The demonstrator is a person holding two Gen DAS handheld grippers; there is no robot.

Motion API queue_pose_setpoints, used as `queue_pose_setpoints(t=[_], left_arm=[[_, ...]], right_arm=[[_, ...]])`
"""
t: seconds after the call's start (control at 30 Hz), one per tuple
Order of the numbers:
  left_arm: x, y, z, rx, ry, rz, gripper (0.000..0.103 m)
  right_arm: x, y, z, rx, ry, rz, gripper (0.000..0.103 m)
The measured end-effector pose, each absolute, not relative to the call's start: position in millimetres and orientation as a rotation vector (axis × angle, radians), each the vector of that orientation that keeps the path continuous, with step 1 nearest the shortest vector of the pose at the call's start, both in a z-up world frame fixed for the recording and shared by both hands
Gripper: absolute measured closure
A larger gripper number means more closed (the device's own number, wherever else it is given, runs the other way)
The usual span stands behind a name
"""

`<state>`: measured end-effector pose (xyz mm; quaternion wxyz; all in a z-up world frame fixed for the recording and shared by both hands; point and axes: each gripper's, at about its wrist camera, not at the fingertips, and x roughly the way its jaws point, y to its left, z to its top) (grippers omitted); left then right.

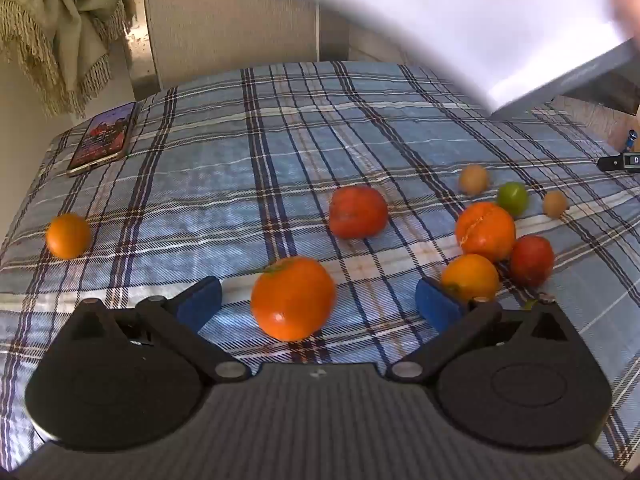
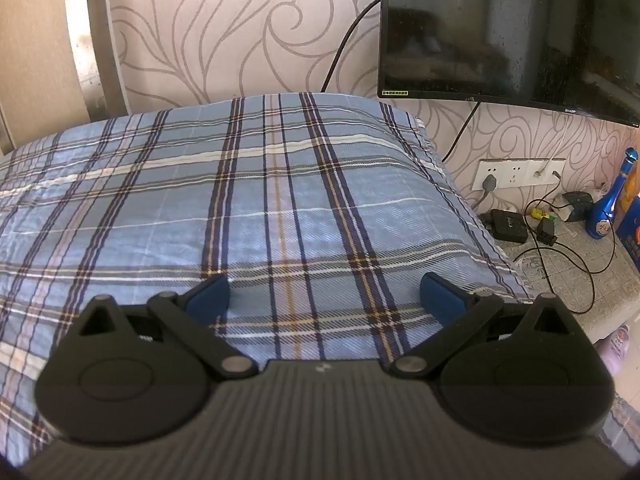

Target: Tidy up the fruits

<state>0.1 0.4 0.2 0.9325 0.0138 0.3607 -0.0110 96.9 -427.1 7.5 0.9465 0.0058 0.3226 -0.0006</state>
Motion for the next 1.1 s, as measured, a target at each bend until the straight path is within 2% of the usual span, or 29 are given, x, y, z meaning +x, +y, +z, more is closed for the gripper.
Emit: queue_pose_setpoints(t=[1.1], left_arm=[[-3.8,-1.5,0.4,0.031,0.733,-0.003,0.000]], right_arm=[[99.1,-429.3,7.7,0.015,0.658,-0.009,0.000]])
